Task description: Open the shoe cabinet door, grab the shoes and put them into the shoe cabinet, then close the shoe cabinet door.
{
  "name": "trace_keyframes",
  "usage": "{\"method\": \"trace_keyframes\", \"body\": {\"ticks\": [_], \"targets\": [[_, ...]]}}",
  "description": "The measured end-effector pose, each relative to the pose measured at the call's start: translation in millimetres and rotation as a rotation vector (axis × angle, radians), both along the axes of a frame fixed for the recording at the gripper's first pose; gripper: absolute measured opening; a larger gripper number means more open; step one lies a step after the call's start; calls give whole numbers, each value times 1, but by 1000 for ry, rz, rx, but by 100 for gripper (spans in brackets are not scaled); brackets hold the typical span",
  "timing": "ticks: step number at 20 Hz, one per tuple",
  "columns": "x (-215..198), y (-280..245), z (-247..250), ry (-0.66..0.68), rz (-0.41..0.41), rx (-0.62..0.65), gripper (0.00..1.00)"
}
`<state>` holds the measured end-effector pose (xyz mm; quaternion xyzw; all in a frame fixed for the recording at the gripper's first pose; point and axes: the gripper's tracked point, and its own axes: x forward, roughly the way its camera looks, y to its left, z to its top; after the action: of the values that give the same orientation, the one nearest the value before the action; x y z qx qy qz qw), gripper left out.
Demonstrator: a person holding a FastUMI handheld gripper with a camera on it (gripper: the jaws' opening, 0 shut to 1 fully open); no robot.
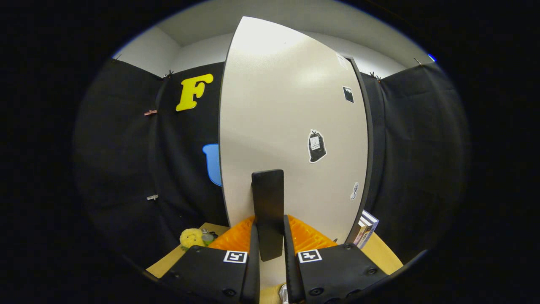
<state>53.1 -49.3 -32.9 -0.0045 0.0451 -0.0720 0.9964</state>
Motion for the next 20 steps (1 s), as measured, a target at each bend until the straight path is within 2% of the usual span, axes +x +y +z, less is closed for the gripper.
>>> {"method": "trace_keyframes", "body": {"ticks": [4, 9, 14, 20], "targets": [[-24, -16, 2, 2, 62, 20, 29], [-51, -43, 3, 8, 82, 27, 28], [-84, -78, 5, 8, 47, 48, 28], [-139, -131, 16, -20, -94, 7, 28]]}}
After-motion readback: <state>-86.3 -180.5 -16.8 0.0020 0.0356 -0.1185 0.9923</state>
